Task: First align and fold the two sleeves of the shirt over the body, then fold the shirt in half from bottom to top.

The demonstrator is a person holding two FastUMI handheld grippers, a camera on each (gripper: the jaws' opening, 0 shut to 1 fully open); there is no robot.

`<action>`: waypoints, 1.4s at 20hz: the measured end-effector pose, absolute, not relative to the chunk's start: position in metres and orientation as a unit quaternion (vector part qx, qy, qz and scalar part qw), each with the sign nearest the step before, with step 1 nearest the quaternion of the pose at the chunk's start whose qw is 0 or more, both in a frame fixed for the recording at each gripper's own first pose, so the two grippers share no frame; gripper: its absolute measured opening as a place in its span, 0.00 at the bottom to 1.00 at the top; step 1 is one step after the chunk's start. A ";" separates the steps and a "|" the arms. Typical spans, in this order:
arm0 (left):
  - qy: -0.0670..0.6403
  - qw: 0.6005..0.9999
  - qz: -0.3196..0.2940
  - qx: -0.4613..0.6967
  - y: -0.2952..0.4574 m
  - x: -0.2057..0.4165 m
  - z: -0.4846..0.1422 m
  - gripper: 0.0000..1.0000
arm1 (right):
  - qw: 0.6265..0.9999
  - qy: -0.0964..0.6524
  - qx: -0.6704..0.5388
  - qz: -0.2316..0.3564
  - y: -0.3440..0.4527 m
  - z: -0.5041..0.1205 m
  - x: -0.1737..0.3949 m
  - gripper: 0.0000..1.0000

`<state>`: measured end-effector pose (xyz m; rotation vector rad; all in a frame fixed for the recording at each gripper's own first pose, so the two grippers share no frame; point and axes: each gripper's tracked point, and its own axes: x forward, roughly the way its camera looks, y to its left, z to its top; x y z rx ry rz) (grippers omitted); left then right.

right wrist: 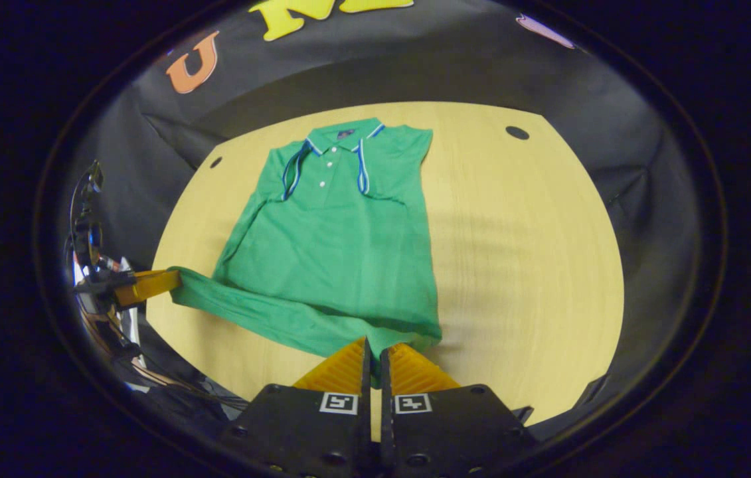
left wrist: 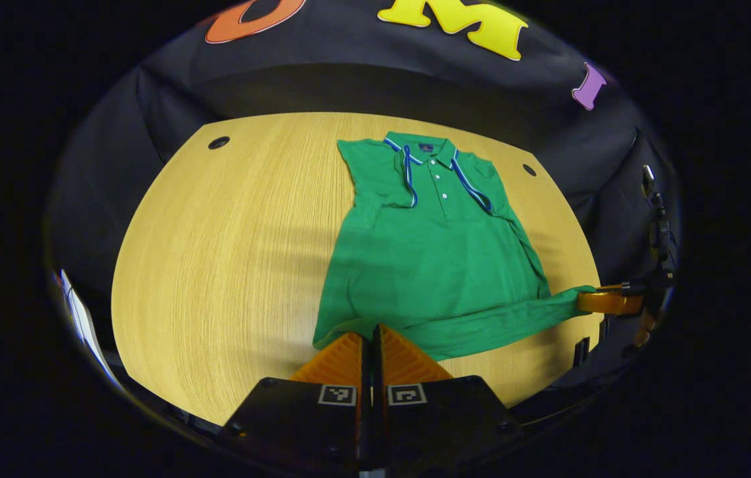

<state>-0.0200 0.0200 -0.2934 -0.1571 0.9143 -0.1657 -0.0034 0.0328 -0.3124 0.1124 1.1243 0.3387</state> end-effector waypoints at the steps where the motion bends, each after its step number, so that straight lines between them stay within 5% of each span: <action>1: 0.436 0.894 -0.080 -0.067 0.024 -0.011 -0.291 0.03 | 0.835 0.526 0.058 0.153 0.031 -0.308 0.006 0.06; 18: 0.314 0.947 -0.060 -0.040 0.038 0.195 -0.239 0.03 | 0.889 0.436 0.055 0.128 0.053 -0.248 0.210 0.06; 28: 0.253 0.967 -0.011 0.026 0.043 0.291 -0.257 0.06 | 0.912 0.394 0.029 0.110 0.077 -0.286 0.320 0.06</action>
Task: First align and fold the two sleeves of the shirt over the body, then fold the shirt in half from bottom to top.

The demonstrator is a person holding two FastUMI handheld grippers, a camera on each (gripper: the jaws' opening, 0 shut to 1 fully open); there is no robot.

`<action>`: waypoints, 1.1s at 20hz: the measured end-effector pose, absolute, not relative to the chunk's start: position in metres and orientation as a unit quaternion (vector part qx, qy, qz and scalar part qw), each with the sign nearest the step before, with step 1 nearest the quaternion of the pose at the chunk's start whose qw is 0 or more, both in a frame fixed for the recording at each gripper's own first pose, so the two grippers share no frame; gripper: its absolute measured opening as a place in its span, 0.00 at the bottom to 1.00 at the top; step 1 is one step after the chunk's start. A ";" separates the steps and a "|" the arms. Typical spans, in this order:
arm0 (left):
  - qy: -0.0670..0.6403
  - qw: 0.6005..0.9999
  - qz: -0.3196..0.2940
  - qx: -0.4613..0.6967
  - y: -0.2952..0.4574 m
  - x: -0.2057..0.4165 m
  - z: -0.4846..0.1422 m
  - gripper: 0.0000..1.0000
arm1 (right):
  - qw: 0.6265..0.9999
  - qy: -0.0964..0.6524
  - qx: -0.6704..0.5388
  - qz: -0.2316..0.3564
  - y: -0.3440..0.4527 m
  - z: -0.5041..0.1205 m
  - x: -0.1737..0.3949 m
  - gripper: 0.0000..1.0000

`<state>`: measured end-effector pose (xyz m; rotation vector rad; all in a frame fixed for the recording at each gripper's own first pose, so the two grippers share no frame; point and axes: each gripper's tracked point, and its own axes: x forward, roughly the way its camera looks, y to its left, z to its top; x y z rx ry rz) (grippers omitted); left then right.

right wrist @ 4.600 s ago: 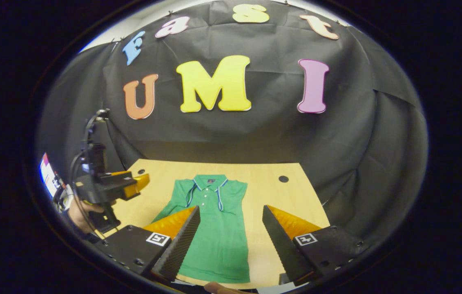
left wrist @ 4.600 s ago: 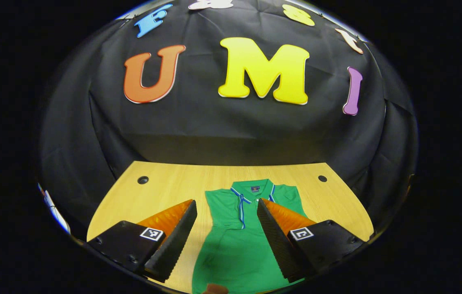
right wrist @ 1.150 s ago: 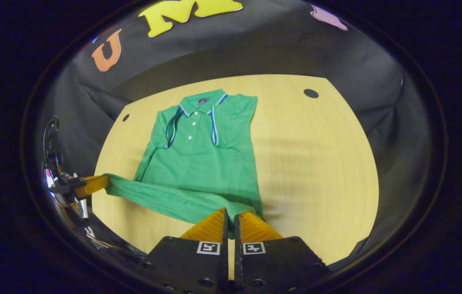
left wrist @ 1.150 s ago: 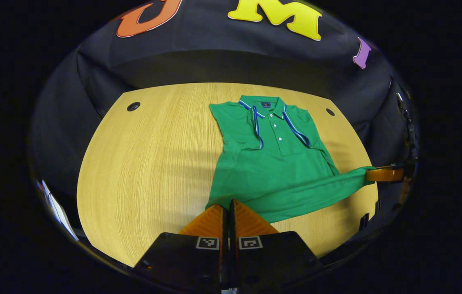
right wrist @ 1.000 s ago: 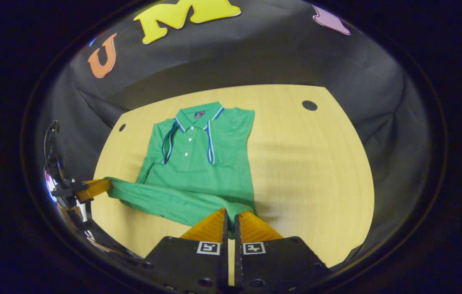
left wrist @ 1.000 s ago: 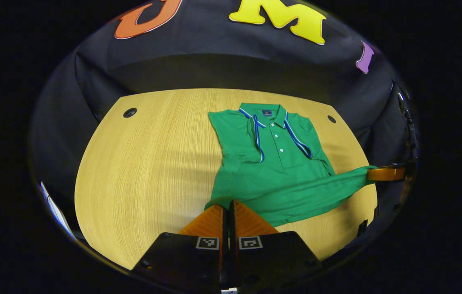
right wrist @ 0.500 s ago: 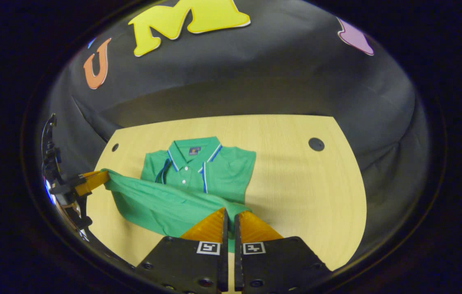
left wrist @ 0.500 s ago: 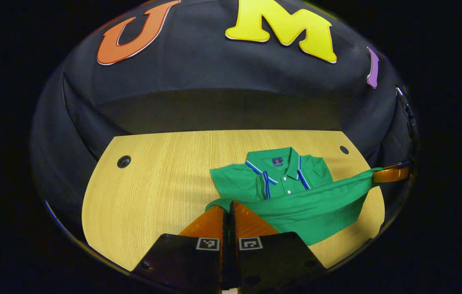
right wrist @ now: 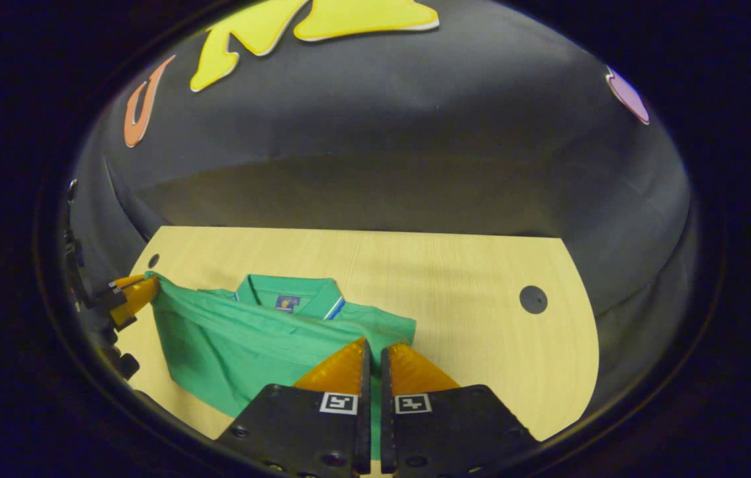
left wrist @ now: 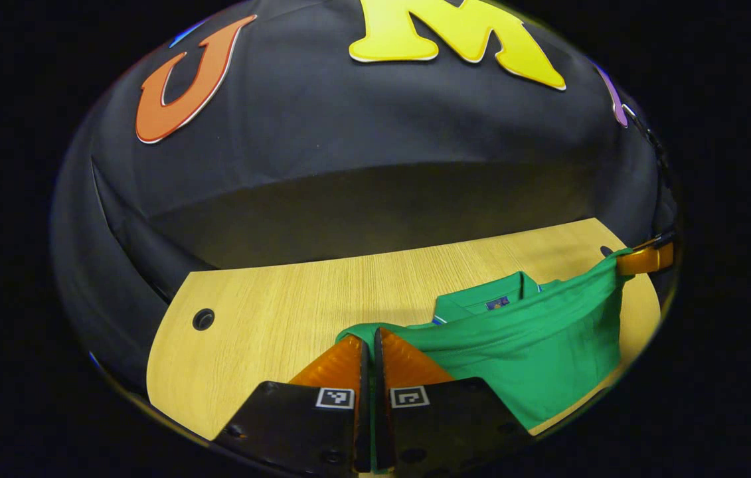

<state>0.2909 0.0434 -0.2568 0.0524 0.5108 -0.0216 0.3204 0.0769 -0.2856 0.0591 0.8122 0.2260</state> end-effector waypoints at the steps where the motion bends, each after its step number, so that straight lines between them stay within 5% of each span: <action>1: 0.251 0.968 -0.003 0.021 0.043 0.293 -0.259 0.07 | 0.913 0.391 0.040 0.107 0.079 -0.289 0.327 0.08; 3: 0.248 0.969 -0.011 -0.006 0.033 0.294 -0.259 0.18 | 0.915 0.389 0.051 0.093 0.074 -0.291 0.333 0.10; 4: 0.247 0.969 -0.017 -0.022 0.028 0.290 -0.257 0.19 | 0.916 0.388 0.055 0.086 0.071 -0.286 0.330 0.26; 6: 0.238 0.970 -0.018 -0.051 0.024 0.284 -0.248 0.66 | 0.919 0.383 0.047 0.082 0.063 -0.279 0.328 0.62; 8: 0.238 0.970 -0.002 -0.049 0.031 0.276 -0.243 0.83 | 0.922 0.376 0.036 0.079 0.056 -0.268 0.319 0.98; 9: 0.238 0.970 0.007 -0.042 0.034 0.276 -0.241 1.00 | 0.925 0.371 0.033 0.079 0.052 -0.258 0.314 0.97; 22: 0.123 0.992 0.007 -0.032 0.024 0.168 -0.061 0.97 | 0.974 0.207 0.009 0.086 0.027 -0.082 0.203 0.96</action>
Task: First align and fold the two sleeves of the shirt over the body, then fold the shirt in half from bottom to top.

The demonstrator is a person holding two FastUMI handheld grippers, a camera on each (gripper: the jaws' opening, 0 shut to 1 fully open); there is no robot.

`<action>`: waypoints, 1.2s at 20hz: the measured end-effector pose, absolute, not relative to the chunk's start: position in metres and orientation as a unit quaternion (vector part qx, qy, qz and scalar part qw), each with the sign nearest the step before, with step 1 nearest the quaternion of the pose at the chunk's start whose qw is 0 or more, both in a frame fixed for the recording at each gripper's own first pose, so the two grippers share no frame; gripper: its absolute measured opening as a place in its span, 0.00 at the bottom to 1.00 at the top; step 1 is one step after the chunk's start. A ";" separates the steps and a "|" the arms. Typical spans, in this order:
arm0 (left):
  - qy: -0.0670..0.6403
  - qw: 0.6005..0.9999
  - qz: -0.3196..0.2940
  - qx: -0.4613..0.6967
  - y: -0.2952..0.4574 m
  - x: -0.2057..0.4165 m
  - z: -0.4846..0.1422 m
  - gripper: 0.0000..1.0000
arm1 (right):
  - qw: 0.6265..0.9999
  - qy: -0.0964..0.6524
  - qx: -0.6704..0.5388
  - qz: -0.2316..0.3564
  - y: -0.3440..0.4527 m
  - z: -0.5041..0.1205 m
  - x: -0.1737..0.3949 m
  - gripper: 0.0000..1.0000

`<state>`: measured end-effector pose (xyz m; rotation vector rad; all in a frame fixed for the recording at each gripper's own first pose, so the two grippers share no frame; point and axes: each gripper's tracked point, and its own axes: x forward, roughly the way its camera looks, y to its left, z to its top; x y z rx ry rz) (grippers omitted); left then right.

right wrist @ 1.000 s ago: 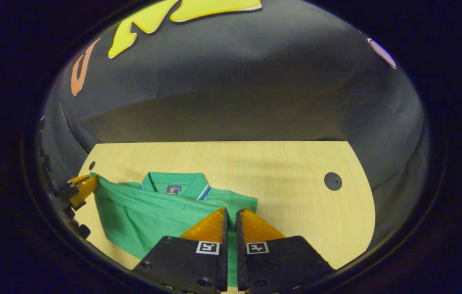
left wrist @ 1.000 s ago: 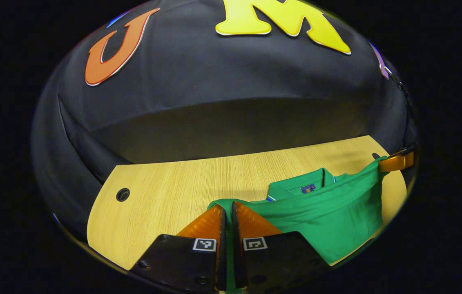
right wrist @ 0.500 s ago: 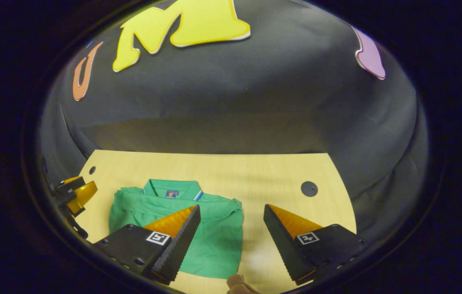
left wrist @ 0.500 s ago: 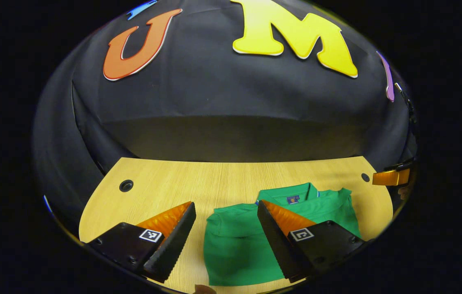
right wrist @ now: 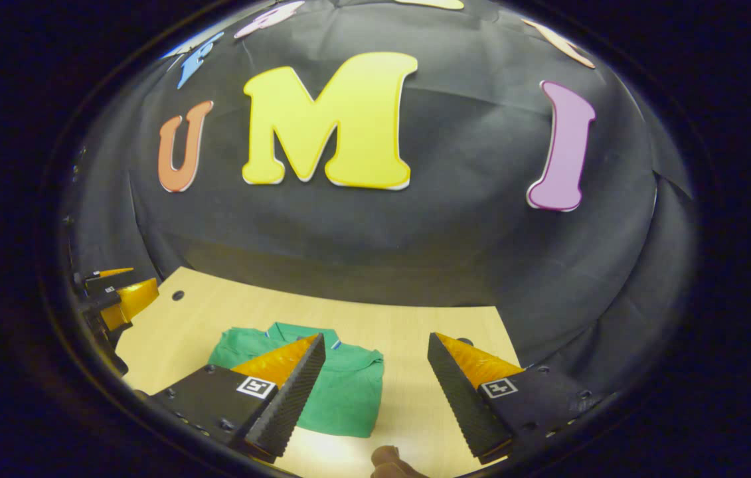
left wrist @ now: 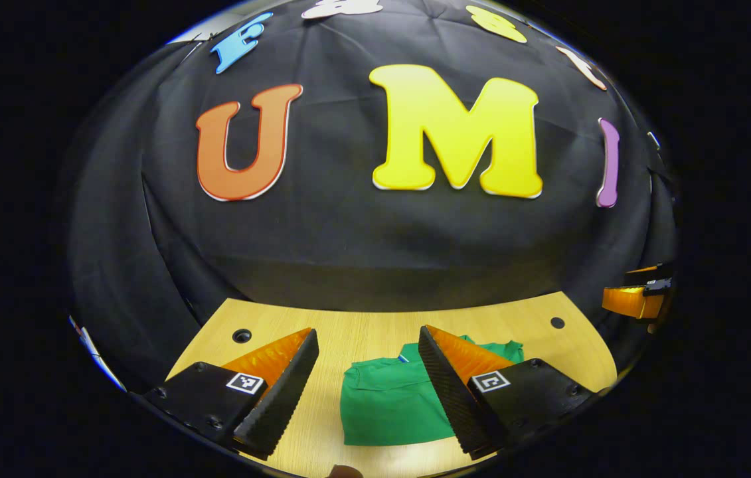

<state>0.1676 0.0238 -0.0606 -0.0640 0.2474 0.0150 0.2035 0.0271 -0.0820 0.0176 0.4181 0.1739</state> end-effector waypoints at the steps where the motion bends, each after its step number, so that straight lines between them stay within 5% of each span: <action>1: 0.108 0.994 0.007 -0.027 0.023 0.152 -0.044 0.97 | 0.978 0.192 0.016 0.084 0.025 -0.069 0.194 0.96; 9: 0.068 0.995 0.014 -0.072 0.014 0.046 -0.007 0.98 | 0.992 0.097 -0.004 0.081 -0.009 -0.007 0.092 0.97; 24: 0.053 0.997 -0.028 -0.052 -0.039 -0.031 -0.002 0.98 | 0.997 0.018 -0.001 0.079 -0.011 -0.007 -0.024 0.95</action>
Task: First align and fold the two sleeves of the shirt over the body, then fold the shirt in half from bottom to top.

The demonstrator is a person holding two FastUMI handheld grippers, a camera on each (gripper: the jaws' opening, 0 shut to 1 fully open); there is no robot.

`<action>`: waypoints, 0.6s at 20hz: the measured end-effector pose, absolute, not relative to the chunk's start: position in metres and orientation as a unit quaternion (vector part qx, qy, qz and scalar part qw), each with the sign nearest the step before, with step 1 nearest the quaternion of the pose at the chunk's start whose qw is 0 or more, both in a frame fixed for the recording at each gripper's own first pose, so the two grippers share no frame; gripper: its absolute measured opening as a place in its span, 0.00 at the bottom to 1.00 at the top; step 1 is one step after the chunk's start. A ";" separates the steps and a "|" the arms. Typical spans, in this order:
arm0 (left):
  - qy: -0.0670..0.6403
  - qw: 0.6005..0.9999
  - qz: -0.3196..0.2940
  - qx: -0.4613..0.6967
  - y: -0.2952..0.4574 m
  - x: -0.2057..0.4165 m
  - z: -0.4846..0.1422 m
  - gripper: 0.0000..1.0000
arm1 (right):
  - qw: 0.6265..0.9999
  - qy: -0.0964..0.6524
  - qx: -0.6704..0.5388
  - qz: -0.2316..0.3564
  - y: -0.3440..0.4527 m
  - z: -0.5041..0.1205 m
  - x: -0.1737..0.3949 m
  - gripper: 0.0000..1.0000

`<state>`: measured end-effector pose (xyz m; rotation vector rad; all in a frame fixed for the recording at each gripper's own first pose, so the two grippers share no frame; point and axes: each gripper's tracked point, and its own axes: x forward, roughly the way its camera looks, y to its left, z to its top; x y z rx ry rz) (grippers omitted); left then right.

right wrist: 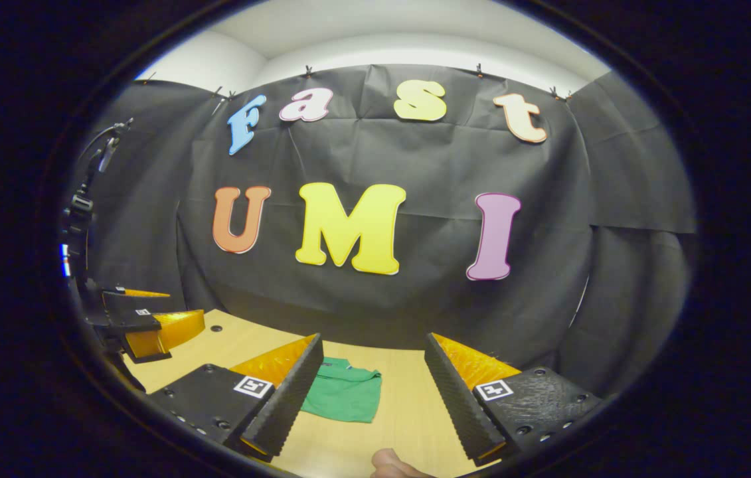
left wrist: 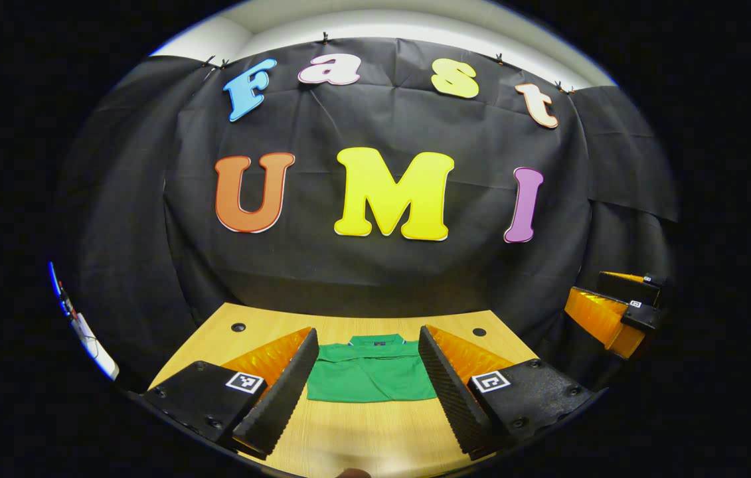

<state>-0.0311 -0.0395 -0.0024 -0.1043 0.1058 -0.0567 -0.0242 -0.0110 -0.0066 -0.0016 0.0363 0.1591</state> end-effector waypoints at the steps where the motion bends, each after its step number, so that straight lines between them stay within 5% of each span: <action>1: 0.055 0.997 -0.027 -0.053 -0.039 -0.031 -0.003 0.97 | 0.997 0.023 -0.002 0.078 -0.010 -0.009 -0.023 0.95; 12: 0.062 0.995 -0.035 -0.064 -0.038 -0.025 -0.012 0.98 | 0.996 0.051 0.004 0.071 0.000 -0.018 -0.009 0.95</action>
